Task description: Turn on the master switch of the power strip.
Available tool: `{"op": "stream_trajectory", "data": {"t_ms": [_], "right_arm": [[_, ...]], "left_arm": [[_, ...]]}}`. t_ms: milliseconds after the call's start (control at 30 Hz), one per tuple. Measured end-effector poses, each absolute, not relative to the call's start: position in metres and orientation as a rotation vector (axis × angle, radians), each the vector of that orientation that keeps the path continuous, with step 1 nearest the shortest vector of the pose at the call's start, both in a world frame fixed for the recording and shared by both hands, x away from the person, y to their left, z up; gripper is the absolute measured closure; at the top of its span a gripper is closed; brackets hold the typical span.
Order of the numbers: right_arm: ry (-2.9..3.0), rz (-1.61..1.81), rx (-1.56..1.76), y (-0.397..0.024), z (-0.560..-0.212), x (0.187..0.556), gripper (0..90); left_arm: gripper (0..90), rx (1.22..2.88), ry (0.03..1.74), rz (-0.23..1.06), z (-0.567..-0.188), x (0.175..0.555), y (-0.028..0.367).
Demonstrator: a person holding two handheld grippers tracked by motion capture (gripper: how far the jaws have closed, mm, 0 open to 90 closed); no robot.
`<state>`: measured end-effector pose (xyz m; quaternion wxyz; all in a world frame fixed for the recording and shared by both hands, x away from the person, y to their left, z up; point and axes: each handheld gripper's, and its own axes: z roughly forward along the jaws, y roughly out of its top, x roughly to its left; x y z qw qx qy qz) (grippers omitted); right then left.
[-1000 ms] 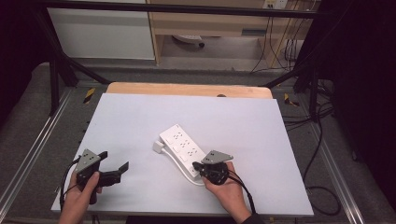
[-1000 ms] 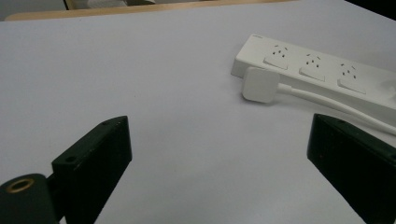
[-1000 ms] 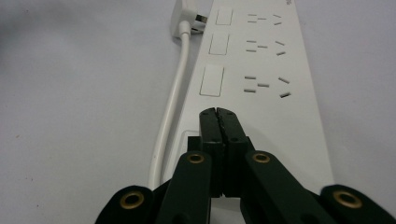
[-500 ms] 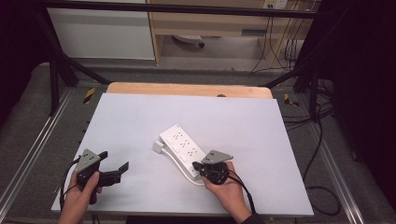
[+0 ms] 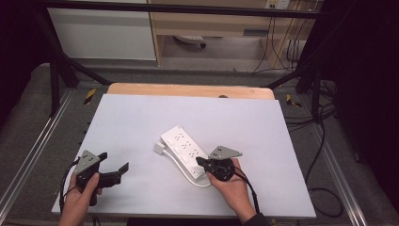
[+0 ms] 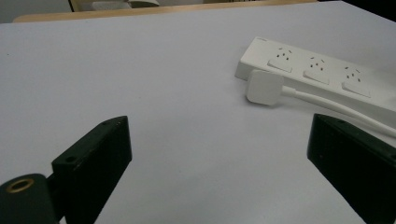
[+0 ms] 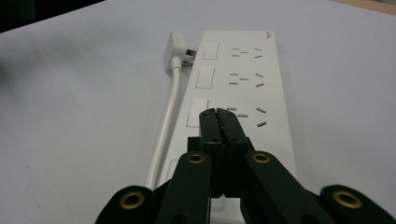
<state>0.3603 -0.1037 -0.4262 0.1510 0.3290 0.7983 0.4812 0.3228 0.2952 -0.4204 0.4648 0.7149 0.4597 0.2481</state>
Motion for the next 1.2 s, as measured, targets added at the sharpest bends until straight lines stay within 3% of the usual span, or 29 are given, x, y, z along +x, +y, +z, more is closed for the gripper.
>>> {"op": "stream_trajectory", "data": {"t_ms": [333, 567, 900, 1200], "right_arm": [[2.27, 1.402, 0.965, -0.109, -0.422, 0.366, 88.8], [2.247, 1.432, 0.982, -0.114, -0.415, 0.368, 78.2], [2.214, 1.445, 1.043, -0.121, -0.406, 0.372, 40.3], [2.175, 1.422, 1.108, -0.127, -0.401, 0.377, 17.3]], "left_arm": [[6.4, 1.757, 1.129, 0.605, -0.421, 0.323, 0.295], [6.4, 1.757, 1.131, 0.606, -0.421, 0.323, 0.295], [6.2, 1.757, 1.133, 0.602, -0.421, 0.323, 0.295], [6.0, 1.753, 1.128, 0.594, -0.421, 0.323, 0.295]]}}
